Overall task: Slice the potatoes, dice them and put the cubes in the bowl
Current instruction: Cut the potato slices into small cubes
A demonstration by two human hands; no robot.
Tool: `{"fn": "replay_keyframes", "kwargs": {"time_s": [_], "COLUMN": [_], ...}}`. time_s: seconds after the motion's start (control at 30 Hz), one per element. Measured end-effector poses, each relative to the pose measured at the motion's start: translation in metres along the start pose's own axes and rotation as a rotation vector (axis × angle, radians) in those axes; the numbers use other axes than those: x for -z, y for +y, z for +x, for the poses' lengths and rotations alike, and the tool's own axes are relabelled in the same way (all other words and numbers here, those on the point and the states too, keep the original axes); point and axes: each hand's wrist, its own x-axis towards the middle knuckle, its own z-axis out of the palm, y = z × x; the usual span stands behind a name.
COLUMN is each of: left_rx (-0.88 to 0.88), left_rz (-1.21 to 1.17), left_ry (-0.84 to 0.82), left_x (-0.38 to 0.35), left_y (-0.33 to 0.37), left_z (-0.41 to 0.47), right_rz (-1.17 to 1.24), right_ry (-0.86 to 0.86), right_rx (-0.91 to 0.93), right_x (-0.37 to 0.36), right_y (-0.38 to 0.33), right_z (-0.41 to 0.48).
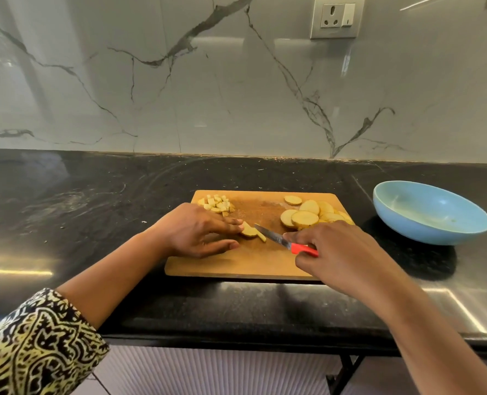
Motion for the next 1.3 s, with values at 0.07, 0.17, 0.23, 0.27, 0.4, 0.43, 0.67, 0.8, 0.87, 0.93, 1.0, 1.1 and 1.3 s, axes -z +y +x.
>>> {"fn": "replay_keyframes", "kwargs": {"time_s": [0.07,0.17,0.23,0.27,0.4,0.43,0.67,0.8,0.87,0.93,1.0,1.1,1.3], "left_rx": [0.002,-0.012,-0.007,-0.006,0.000,-0.001,-0.016,-0.006,0.017,0.028,0.026,0.018,-0.002], "left_rz": [0.026,0.062,0.058,0.055,0.041,0.043,0.104,0.085,0.061,0.052,0.062,0.101,0.114], "left_ry": [-0.010,-0.026,-0.026,-0.025,-0.027,-0.025,-0.043,-0.043,-0.038,-0.028,-0.018,0.003,-0.012], "left_x": [0.001,0.000,0.000,0.000,-0.001,0.000,-0.002,-0.002,-0.002,-0.002,-0.001,-0.002,-0.002], "left_y": [-0.001,0.000,0.000,0.000,0.000,0.000,0.000,0.000,0.000,0.001,0.001,0.000,-0.002], "left_z": [-0.001,0.000,0.000,0.000,0.001,0.001,0.002,0.002,0.002,0.002,0.001,0.000,0.000], "right_rz": [0.016,0.038,0.043,0.046,0.015,-0.011,-0.018,0.014,0.037,0.044,0.056,0.080,0.086], "right_ry": [0.014,0.018,0.014,0.011,0.023,0.024,0.040,0.081,0.068,0.060,0.081,0.120,0.109], "right_rx": [-0.001,0.017,0.038,0.045,0.064,0.084,0.093,0.076,0.055,0.039,0.027,0.034,0.034], "right_x": [-0.006,-0.015,-0.019,-0.020,-0.027,-0.030,-0.041,-0.036,-0.032,-0.029,-0.028,-0.030,-0.037], "right_y": [-0.003,-0.006,-0.007,-0.008,-0.012,-0.015,-0.016,-0.007,-0.004,-0.005,-0.007,-0.010,-0.019], "right_z": [0.006,0.014,0.017,0.018,0.025,0.028,0.011,-0.016,-0.018,-0.016,-0.012,-0.004,0.009]}}
